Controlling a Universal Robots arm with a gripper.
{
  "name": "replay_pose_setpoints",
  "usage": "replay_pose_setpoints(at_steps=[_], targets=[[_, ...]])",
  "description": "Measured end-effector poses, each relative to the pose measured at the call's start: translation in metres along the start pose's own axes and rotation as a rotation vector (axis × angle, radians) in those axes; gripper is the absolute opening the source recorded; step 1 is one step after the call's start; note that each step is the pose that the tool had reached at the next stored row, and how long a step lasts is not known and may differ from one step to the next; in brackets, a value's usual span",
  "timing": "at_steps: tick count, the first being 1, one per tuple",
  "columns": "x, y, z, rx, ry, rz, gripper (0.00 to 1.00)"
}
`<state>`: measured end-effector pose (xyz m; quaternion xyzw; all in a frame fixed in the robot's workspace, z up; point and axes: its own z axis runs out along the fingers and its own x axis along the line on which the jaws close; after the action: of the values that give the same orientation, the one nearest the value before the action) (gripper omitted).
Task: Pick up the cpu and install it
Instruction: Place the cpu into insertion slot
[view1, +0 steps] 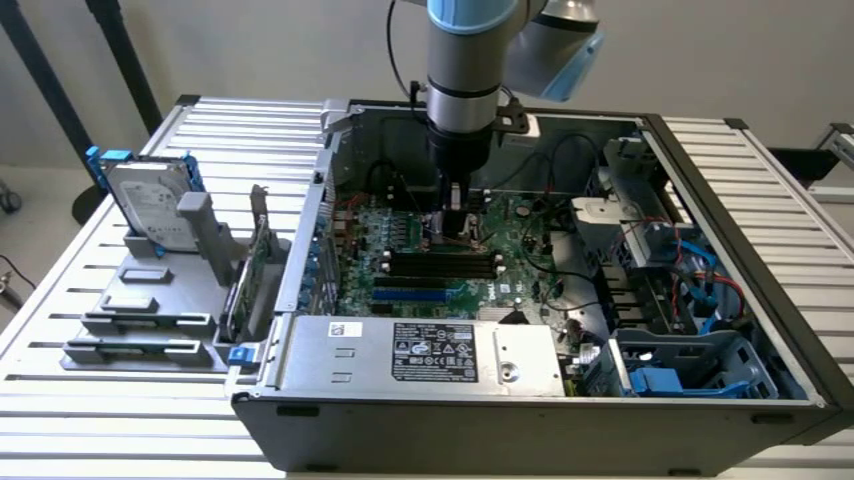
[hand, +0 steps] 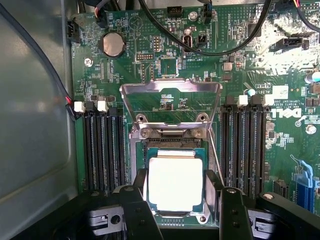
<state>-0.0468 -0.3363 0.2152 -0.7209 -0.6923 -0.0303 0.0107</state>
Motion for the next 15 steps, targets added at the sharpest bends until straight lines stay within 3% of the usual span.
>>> replay_pose_setpoints(at_steps=[6,15], targets=[[0.0002,-0.0001,0.0015,-0.0043,0.0007,-0.014,0.54],[0.0008,-0.0003,0.0068,-0.0059,0.001,-0.024,0.54]])
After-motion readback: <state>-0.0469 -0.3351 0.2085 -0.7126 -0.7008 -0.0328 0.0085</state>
